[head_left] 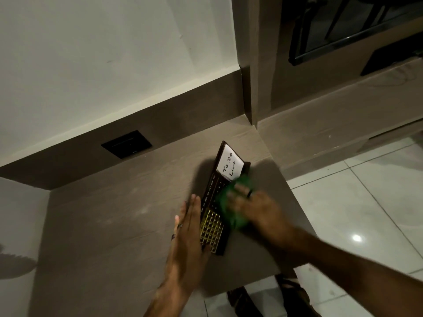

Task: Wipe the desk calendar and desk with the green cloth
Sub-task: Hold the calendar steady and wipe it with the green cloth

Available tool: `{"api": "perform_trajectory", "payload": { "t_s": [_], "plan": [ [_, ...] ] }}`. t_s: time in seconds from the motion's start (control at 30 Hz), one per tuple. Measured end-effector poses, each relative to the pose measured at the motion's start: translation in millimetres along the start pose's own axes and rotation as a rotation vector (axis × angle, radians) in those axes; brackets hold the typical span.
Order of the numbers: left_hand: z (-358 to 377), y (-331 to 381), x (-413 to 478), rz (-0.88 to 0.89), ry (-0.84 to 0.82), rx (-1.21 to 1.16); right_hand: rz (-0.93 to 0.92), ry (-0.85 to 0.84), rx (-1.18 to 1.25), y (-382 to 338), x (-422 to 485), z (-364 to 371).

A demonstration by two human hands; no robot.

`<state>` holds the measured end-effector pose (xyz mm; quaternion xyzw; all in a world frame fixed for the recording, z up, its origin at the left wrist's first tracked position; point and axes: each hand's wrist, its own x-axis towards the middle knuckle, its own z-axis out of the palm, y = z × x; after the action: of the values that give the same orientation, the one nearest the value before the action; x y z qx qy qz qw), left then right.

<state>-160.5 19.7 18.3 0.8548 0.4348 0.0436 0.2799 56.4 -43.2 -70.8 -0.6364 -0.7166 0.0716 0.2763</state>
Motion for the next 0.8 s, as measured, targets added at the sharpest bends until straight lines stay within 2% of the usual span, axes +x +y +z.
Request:
{"api": "perform_trajectory", "payload": {
  "t_s": [0.1, 0.13, 0.17, 0.27, 0.33, 0.4, 0.43, 0.57, 0.63, 0.7, 0.8],
  "plan": [
    [-3.0, 5.9, -0.6, -0.006, 0.005, 0.01, 0.561, 0.275, 0.117, 42.2, 39.3, -32.5],
    [-4.4, 8.0, -0.4, -0.011, 0.006, 0.005, 0.648, 0.339, 0.12, 43.2, 45.1, -36.5],
    [-5.4, 10.0, -0.2, -0.015, 0.006, 0.004, 0.648, 0.349, 0.109, 36.0, 46.1, -34.7],
    [-7.9, 13.0, -0.5, -0.023, 0.002, 0.018, 0.37, 0.188, 0.025, -17.1, 16.6, -12.5],
    [-9.0, 13.1, -0.8, -0.022, -0.006, 0.018, 0.128, -0.011, -0.055, -46.0, -13.3, -4.6],
    [-9.6, 11.9, -1.1, -0.015, -0.02, 0.032, -0.017, -0.065, -0.082, -35.2, -21.7, -8.9],
    [-9.6, 11.3, -1.5, -0.01, -0.024, 0.042, 0.016, -0.039, -0.083, -22.6, -15.9, -14.4],
    [-10.0, 13.4, -0.7, -0.003, -0.029, 0.081, 0.367, 0.049, -0.15, 28.0, 35.8, -40.7],
    [-9.3, 12.5, 0.1, -0.021, -0.033, 0.07, 0.433, 0.067, -0.154, 21.5, 42.1, -39.9],
    [-8.9, 10.9, 1.0, -0.031, -0.025, 0.051, 0.314, 0.085, -0.096, -5.7, 21.7, -24.3],
    [-6.6, 7.7, 1.5, -0.017, -0.026, 0.056, -0.021, -0.051, -0.075, -35.9, -14.7, -6.1]
  ]
}}
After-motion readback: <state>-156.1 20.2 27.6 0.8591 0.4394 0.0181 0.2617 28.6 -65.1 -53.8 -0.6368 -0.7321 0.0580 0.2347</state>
